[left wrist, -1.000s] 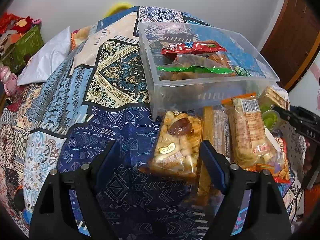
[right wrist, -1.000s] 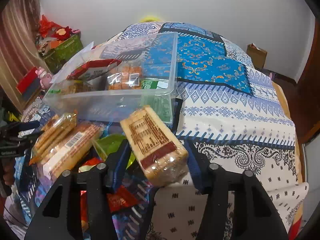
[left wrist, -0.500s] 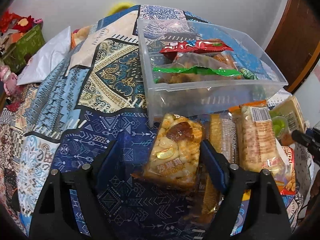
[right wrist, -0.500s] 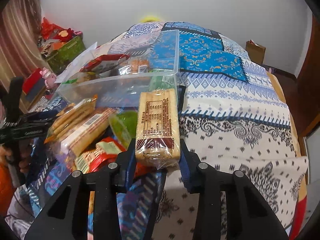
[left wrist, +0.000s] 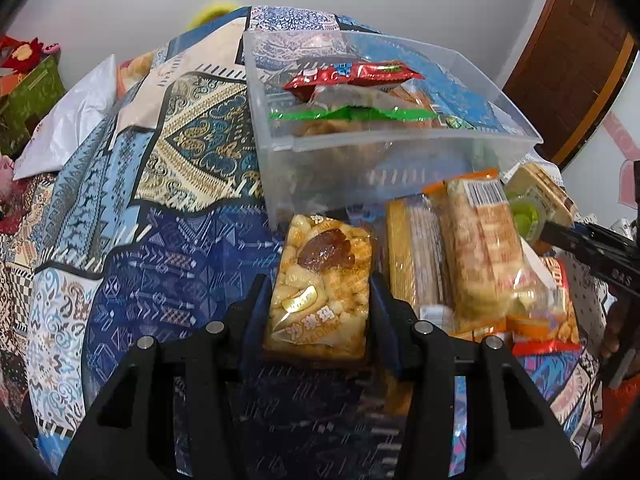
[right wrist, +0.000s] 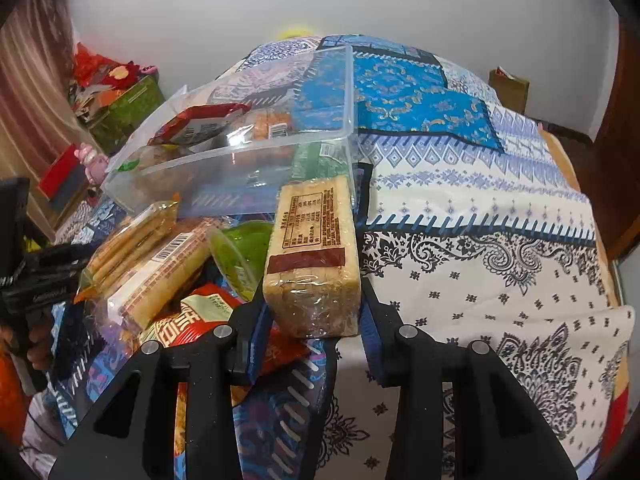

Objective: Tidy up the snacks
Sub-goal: 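Grasp the tan biscuit block with the right gripper while the left gripper grasps the nut bar, then lift the biscuit block and nut bar over the clear box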

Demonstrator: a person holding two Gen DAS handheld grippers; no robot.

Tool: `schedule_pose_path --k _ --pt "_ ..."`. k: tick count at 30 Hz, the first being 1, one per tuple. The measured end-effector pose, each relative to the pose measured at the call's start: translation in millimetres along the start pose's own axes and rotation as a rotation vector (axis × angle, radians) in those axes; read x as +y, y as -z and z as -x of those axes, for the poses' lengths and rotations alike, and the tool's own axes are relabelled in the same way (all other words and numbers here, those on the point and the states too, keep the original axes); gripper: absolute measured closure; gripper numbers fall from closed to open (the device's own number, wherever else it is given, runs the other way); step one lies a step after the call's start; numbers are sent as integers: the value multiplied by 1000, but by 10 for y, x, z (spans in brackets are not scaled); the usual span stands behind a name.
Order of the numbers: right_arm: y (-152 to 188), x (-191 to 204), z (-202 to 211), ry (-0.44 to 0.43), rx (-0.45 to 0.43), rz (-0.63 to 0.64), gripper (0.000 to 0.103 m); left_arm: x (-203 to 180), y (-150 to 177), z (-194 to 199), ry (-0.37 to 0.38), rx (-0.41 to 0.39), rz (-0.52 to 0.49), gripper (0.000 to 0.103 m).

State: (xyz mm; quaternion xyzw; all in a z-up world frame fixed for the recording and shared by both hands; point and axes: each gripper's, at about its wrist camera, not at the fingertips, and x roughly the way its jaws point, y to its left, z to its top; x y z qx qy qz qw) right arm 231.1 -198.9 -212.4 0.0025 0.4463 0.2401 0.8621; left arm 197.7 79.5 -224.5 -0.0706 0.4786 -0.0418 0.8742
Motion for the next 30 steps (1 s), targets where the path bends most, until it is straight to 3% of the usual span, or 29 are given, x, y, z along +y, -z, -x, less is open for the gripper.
schedule_pose_path --k 7,14,22,30 --pt "39 -6 106 1 -35 -25 68 17 91 -51 -57 33 11 55" --pt "44 -8 324 17 -86 -32 69 -7 170 105 -65 0 41 58" --pt "-14 36 586 22 -150 -18 69 -97 133 578 -69 -101 32 58" --pt "-190 186 844 5 -244 2 69 -184 -121 996 -45 -221 26 58"
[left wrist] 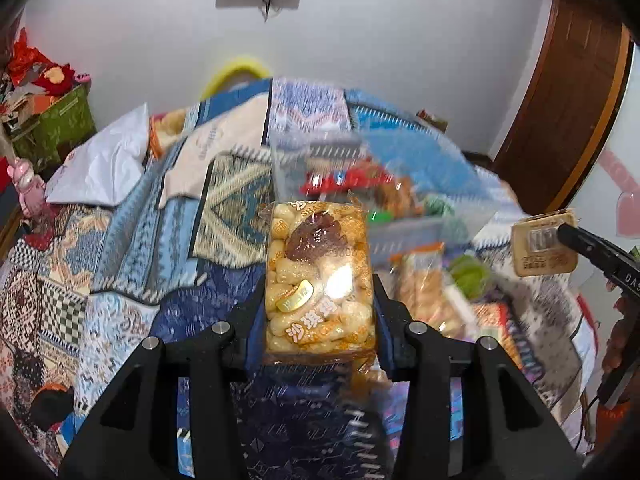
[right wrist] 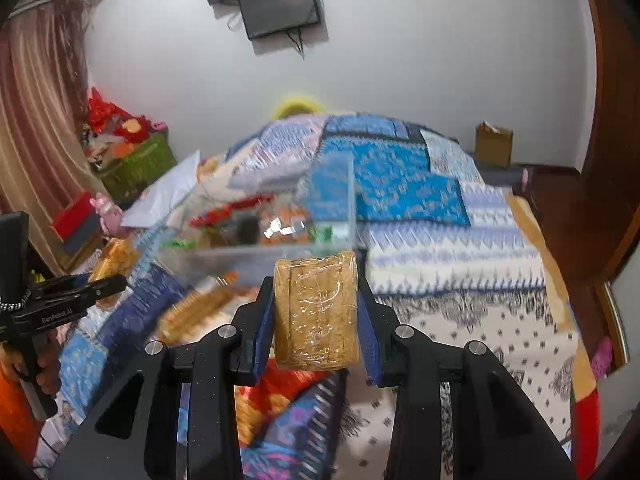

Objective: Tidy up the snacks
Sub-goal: 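Lift the biscuit block and nut bar over the clear box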

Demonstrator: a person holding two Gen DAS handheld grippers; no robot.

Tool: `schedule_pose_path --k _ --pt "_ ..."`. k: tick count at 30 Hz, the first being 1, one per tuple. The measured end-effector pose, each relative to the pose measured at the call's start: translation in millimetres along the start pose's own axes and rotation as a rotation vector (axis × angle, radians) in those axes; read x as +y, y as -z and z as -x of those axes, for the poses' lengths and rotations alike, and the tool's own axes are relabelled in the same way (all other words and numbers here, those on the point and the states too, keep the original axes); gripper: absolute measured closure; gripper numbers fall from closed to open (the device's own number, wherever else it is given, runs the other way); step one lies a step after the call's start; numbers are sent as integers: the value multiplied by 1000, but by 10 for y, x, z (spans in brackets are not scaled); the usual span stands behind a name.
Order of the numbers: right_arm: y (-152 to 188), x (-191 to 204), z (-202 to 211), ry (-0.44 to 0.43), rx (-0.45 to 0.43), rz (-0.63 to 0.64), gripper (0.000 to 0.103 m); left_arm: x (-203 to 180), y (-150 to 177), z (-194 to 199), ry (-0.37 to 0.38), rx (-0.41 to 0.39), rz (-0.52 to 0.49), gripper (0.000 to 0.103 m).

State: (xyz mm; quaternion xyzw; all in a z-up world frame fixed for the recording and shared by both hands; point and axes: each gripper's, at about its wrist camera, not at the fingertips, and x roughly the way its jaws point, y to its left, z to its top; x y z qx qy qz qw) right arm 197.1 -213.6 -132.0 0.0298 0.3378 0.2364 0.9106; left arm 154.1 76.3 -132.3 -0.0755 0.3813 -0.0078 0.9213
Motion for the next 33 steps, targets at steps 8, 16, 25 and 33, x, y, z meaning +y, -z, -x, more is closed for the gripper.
schedule_pose_path --k 8,16,25,33 --pt "-294 152 -47 -22 -81 28 69 8 -343 -15 -5 -54 -2 58" --pt "-534 261 -361 -48 -91 42 69 29 -682 -291 -7 -62 -6 58" --pt "-692 280 -819 -15 -60 57 69 92 -908 -849 -14 -11 17 58" --pt "-852 217 -1193 71 -38 79 69 116 -984 -1278 -19 48 25 58"
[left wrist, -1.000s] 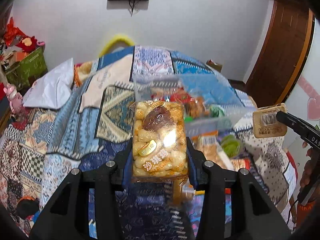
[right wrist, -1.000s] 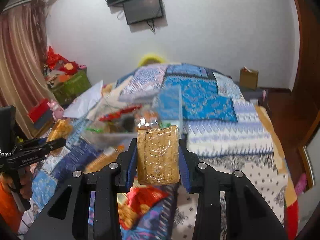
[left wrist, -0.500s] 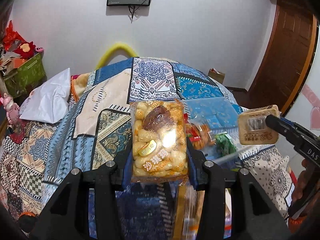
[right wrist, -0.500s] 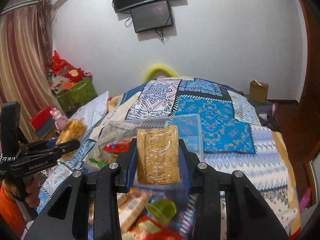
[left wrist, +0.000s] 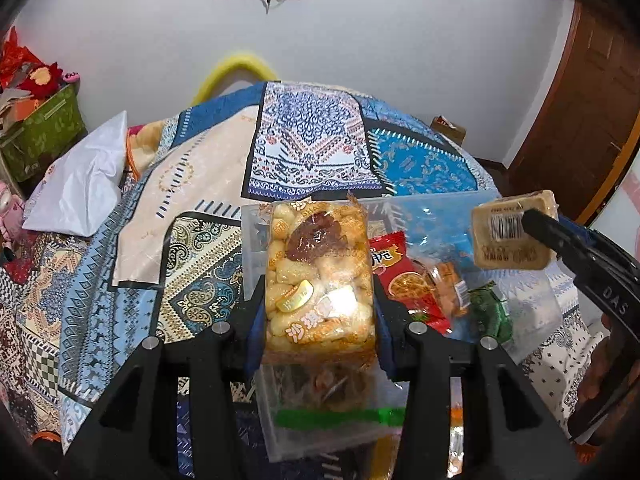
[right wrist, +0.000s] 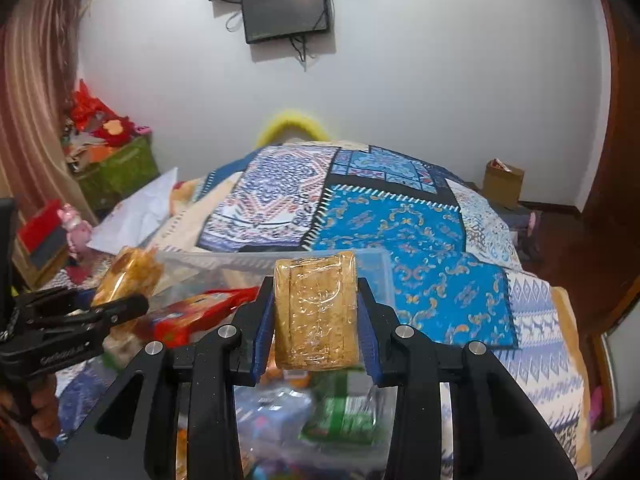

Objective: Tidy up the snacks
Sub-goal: 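Lift the biscuit block and nut bar over the clear box, then open the right gripper over the box while the left gripper releases the nut bar inside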

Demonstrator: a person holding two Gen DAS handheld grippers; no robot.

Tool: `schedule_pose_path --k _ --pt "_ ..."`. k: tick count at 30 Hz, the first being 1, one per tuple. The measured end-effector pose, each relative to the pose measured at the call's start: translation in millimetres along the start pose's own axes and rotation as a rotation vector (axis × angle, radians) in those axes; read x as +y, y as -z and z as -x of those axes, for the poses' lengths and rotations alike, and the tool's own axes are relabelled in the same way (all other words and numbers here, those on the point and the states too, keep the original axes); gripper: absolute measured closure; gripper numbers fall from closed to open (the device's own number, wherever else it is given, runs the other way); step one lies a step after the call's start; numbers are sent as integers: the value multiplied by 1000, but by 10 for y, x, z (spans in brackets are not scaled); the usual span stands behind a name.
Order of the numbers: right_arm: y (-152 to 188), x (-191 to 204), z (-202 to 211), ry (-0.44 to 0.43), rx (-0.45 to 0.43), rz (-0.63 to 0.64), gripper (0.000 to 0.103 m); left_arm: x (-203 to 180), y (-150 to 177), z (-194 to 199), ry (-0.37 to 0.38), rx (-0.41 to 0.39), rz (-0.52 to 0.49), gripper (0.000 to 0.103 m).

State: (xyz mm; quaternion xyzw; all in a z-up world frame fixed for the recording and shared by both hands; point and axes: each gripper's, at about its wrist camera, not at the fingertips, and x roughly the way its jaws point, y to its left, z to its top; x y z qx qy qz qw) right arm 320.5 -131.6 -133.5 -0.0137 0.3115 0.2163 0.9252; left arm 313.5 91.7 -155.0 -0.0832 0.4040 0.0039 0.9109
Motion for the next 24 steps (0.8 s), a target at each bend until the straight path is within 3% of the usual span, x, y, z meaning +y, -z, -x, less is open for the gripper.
schedule_pose_path --k 9,18,21,23,24 --pt "45 -30 -282 35 60 20 69 -22 -41 -202 -9 42 2 58" --pt "156 -59 -304 21 149 22 68 -44 -53 -81 -40 45 -4 46" --pt "176 -27 -262 34 170 44 58 -67 -49 28 -33 32 -14 40" --pt "187 -1 -193 45 160 54 43 -83 -37 128 -29 21 -18 39" --pt "190 11 -143 49 151 58 40 -90 -30 169 -27 19 -20 38"
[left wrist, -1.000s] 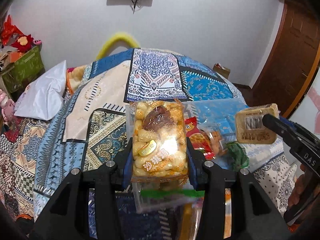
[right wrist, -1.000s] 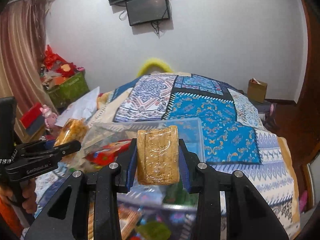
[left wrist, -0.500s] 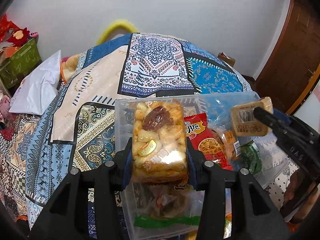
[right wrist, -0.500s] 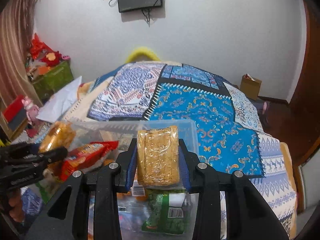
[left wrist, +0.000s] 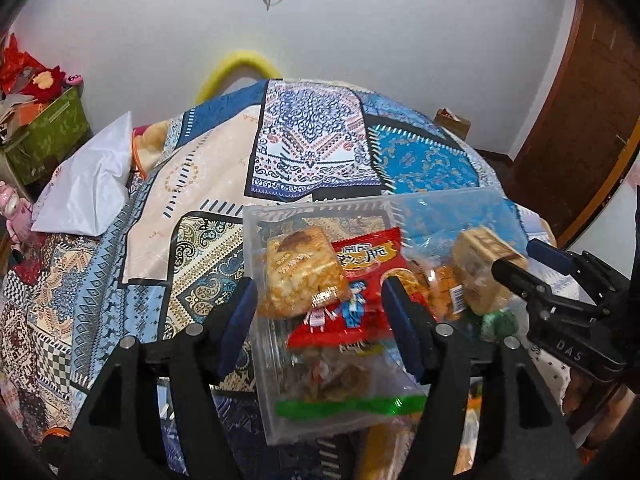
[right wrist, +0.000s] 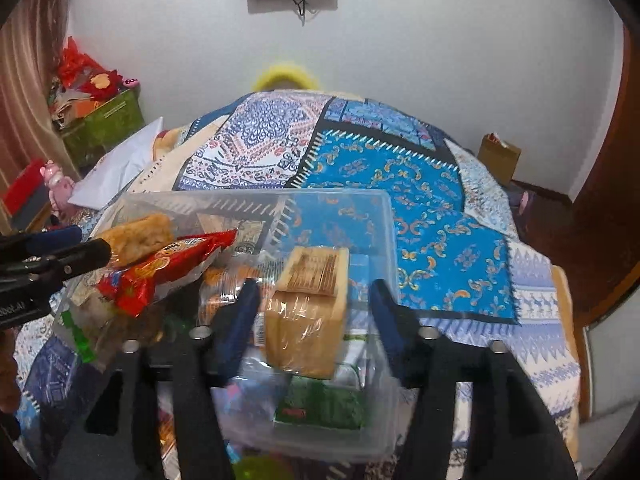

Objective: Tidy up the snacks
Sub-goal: 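Open the right gripper over the box while the left gripper releases the nut bar inside, then grasp the long wafer bar with the left gripper while the right gripper grasps the green cup snack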

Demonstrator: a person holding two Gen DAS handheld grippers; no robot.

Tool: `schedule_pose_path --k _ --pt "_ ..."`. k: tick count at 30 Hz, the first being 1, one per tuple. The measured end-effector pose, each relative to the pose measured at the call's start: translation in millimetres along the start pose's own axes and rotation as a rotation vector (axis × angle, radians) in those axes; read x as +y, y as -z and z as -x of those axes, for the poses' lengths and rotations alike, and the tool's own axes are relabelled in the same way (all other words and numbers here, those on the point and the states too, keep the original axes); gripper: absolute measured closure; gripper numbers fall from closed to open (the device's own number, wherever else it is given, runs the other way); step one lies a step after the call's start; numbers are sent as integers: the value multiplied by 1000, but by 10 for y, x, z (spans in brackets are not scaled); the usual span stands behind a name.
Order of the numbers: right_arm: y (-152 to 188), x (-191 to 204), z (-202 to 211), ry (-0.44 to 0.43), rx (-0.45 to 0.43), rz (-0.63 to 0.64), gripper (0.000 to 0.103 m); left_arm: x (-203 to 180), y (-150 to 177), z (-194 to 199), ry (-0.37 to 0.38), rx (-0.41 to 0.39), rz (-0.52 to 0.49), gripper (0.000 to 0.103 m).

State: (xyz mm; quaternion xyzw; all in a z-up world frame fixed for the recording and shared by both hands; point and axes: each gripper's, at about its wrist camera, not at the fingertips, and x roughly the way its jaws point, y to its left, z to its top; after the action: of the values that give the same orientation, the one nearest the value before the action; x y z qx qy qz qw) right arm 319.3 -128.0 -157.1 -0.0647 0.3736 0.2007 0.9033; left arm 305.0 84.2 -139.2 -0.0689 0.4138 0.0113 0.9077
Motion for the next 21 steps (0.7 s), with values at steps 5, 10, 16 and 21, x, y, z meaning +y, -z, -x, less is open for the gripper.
schedule_pose_path --k 5,10,16,21 --pt "25 42 227 0 -29 12 33 -30 95 251 6 -10 -13 38" --pt "83 53 468 -30 -52 0 33 -75 252 517 31 -22 -29 38" --pt "256 119 728 -67 -73 -3 33 -223 493 743 74 -18 -53 38" --pt "425 160 853 -83 -64 -1 33 -357 716 802 105 8 -78 38"
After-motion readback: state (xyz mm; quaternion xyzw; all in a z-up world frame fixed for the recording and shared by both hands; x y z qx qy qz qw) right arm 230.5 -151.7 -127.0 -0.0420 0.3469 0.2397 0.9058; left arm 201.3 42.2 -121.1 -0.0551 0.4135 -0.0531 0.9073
